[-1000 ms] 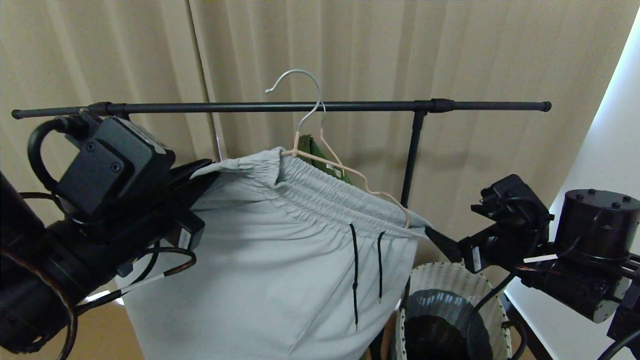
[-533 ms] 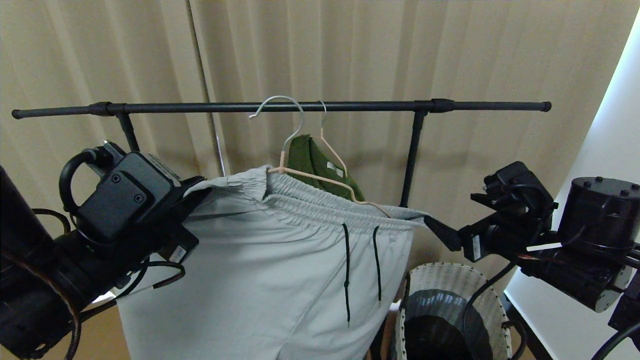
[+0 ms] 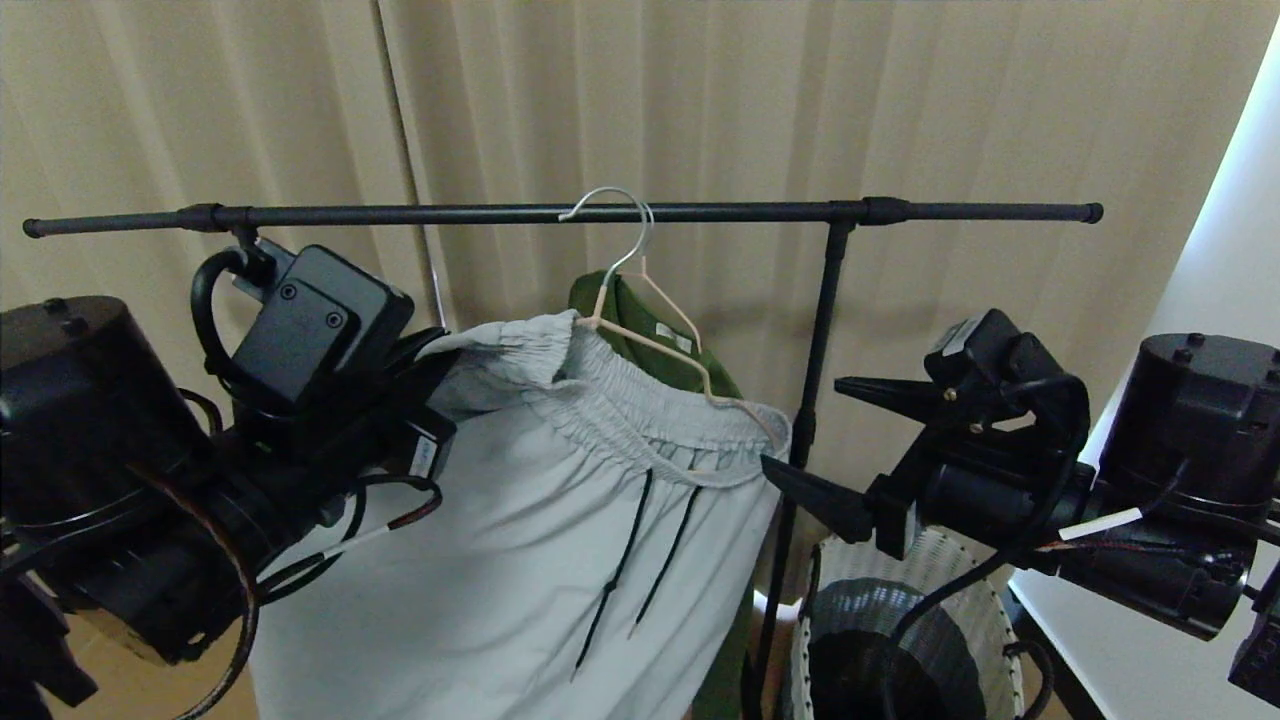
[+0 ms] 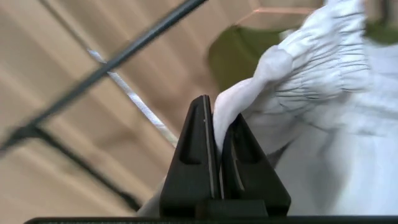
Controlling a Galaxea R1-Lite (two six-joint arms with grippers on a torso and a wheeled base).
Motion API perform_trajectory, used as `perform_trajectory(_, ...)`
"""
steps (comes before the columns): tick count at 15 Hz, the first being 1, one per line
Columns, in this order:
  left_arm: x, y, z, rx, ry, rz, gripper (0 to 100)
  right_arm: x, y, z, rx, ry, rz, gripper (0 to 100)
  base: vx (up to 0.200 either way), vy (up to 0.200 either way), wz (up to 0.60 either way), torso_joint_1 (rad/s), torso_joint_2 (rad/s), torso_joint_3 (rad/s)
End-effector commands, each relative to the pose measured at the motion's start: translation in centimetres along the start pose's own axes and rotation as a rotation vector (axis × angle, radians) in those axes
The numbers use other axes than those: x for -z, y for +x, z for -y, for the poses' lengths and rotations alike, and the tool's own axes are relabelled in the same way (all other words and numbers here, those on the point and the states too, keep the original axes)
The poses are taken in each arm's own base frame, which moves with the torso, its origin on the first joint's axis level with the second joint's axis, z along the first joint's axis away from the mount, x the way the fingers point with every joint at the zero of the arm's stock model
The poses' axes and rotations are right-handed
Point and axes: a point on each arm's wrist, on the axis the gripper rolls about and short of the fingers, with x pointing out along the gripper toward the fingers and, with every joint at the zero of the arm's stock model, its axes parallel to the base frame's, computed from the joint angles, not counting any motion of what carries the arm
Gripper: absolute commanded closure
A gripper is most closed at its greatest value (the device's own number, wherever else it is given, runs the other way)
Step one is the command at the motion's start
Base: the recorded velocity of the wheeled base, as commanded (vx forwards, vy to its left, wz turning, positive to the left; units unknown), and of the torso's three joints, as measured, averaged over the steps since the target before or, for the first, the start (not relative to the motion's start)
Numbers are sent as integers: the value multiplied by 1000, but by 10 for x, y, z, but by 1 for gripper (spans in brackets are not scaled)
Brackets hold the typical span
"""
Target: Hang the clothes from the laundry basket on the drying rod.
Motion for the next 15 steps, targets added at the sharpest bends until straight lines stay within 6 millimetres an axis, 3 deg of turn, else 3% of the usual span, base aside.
perform_trajectory(1,-2,1,14,54,-30,7,100,-7,4,-2,-10,-15,24,0,0,0,0,0,0,0)
perform_trajectory(6,-6,-4,27,109,-97,22,100,-15,31,6,35,-156,42,0,0,0,0,0,0,0)
perform_trajectory(11,-12,-12,34,154,-104,53,100,-27,40,17,135,-202,57,0,0,0,0,0,0,0)
perform_trajectory(15,-18,-15,34,156,-117,91,100,-23,43,17,133,-200,39,0,0,0,0,0,0,0)
